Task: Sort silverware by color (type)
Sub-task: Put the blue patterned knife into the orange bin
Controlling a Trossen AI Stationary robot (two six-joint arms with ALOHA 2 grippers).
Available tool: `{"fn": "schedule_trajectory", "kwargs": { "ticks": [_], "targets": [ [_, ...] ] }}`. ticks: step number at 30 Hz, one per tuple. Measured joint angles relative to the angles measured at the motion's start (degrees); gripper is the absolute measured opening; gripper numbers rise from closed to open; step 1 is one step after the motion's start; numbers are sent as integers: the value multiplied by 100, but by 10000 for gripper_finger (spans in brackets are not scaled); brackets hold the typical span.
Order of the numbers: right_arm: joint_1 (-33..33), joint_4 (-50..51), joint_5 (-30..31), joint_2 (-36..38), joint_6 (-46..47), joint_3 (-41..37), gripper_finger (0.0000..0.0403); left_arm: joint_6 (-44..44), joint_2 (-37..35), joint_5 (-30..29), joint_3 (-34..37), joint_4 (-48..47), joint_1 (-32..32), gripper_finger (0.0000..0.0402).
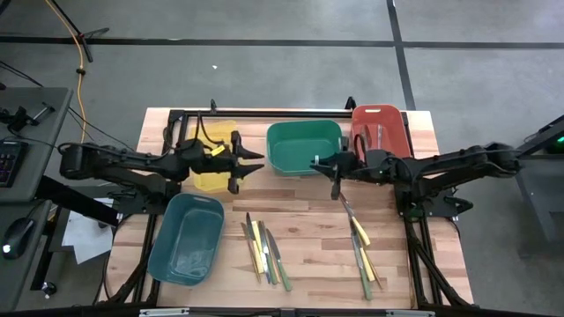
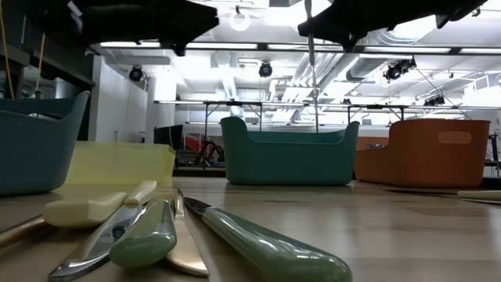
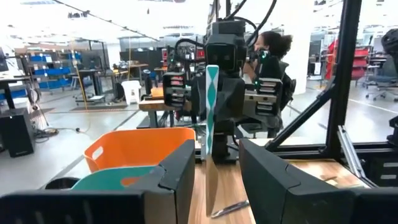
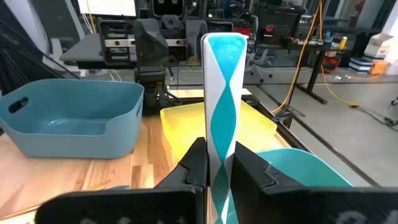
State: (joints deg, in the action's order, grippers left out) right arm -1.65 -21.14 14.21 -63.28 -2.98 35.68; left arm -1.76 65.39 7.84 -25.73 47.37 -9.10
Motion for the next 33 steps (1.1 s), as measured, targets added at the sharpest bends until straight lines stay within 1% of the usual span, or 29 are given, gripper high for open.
{"fn": "schedule_trajectory", "kwargs": {
  "ticks": [3, 13, 15, 17, 18, 20, 24, 27, 30, 31, 33],
  "targets": [
    [-27, -56, 56, -3, -9, 0, 25, 12, -82, 0, 94, 5, 0, 115],
    [-15, -119, 96, -5, 117, 0, 25, 4, -10, -2, 98, 16, 11, 115],
    [2, -129, 478, -6, 56, 54, 25, 4, -10, -2, 98, 9, 11, 115],
    [109, 66, 1078, -11, -182, 352, 25, 4, -10, -2, 98, 6, 11, 115],
    [208, 397, 1346, 6, -308, 603, 25, 4, -8, -2, 98, -13, 11, 115],
    [470, 1510, 1652, 21, -331, 1311, 25, 4, -5, -4, 98, -79, 11, 115],
    [1104, 3896, 1992, -102, -32, 2939, 25, 4, -3, -4, 98, -79, 11, 115],
    [1707, 5441, 2128, -266, 381, 3927, 25, 4, -3, -4, 98, -113, 11, 115],
    [2395, 6761, 2128, -437, 896, 4552, 25, 6, -3, 0, 98, -113, 13, 115],
    [2623, 7108, 2109, -492, 1057, 4662, 25, 6, -3, 0, 98, -113, 16, 115],
    [3103, 7761, 1858, -581, 1367, 4708, 25, 18, -3, 0, 98, -115, 27, 115]
  ]
}}
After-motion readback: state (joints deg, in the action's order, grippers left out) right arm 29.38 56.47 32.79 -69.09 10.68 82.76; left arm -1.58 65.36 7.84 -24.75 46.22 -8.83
